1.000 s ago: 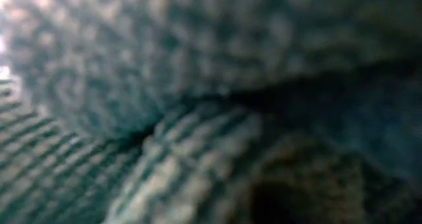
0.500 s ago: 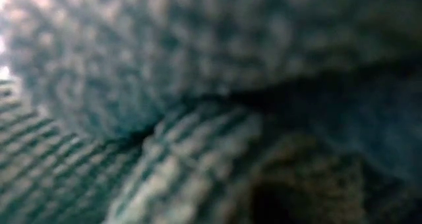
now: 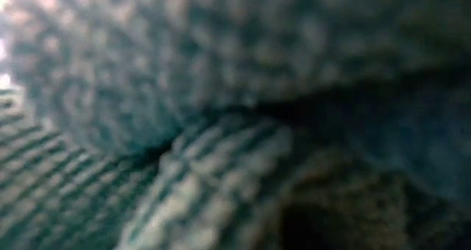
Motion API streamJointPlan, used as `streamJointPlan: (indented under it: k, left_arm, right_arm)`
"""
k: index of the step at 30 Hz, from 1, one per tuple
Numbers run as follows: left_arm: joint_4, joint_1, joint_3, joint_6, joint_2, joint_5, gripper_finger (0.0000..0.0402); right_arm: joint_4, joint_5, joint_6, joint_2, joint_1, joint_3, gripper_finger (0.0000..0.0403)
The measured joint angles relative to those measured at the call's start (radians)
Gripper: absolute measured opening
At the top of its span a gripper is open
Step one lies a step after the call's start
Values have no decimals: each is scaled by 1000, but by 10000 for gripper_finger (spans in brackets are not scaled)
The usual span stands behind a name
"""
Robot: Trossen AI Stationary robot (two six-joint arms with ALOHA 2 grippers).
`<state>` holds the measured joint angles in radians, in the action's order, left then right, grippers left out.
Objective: Sort microfiber towel by color & place in baskets
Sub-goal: Put the light-blue microfiber towel into the left wire basket
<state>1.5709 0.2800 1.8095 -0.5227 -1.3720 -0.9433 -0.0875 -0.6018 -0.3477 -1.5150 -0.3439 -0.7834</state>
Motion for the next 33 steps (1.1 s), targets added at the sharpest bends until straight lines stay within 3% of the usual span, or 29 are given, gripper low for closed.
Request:
streamJointPlan:
  k: [5, 17, 24, 29, 33]
  left_arm:
    - [-1, 17, 0, 33, 0, 98, 3]
    - [-36, 103, -28, 59, 0, 104, 2]
    - [-212, 151, -140, 231, -2, 254, 2]
    - [-224, 225, -189, 257, -1, 360, 2]
    - [-205, 269, -235, 251, 5, 387, 2]
  right_arm:
    - [0, 0, 0, 0, 0, 0, 224]
    - [0, 0, 0, 0, 0, 0, 224]
    - [0, 1, 0, 0, 0, 0, 224]
    - [-2, 1, 0, 0, 0, 0, 224]
    - [-4, 3, 0, 0, 0, 0, 224]
